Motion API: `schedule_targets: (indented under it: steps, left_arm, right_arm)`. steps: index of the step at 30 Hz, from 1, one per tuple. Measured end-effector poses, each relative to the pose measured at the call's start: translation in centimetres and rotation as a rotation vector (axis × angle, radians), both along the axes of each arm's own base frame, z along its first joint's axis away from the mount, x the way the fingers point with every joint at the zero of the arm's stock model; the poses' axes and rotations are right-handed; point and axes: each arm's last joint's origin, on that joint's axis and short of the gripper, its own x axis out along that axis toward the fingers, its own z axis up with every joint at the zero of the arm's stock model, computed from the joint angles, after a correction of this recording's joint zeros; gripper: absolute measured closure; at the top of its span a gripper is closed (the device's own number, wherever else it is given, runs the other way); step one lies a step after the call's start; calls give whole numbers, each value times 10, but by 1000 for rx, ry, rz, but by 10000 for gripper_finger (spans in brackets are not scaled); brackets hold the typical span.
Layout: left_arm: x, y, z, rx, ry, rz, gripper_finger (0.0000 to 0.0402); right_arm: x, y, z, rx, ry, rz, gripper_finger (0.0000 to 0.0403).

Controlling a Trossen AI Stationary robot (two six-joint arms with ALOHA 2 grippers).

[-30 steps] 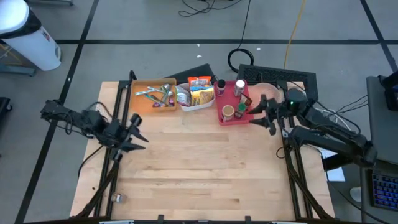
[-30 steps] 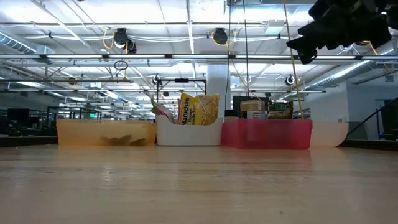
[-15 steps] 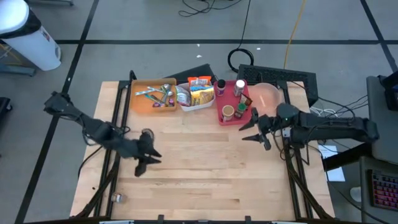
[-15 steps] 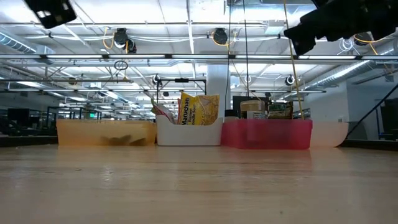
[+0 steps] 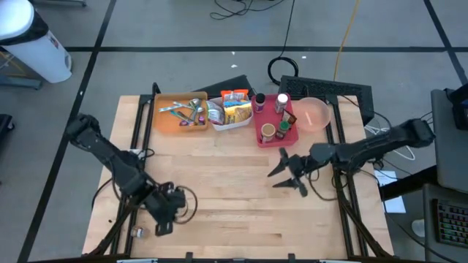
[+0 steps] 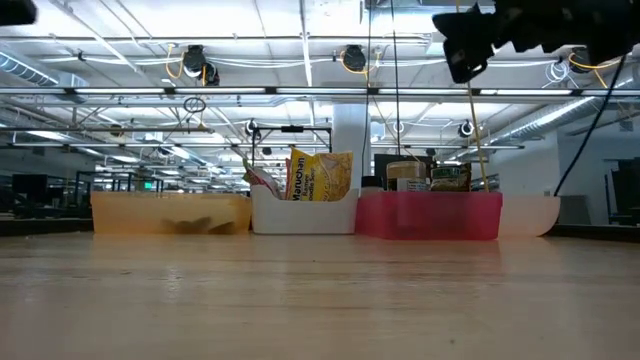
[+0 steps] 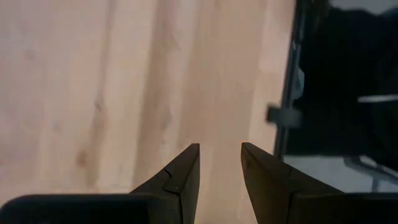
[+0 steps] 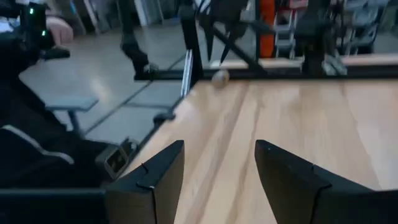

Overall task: Pick & Place Food Item
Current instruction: Put the brown seasoning bottle into the pink bin

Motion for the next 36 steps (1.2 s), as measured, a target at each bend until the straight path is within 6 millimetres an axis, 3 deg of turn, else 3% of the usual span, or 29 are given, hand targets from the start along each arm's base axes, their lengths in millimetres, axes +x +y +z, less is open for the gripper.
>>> schedule_targets:
  steps: [13, 26, 36]
  left_arm:
    - [-45, -49, -6, -3, 66, -117, 277]
    - [-106, -73, -12, 86, 126, -213, 277]
    - [-113, -95, -50, 203, 281, -262, 277]
  right_arm:
    - [36, 44, -22, 54, -222, -174, 211]
    - [50, 65, -45, 157, -236, -275, 211]
    - [75, 74, -49, 98, -241, -332, 211]
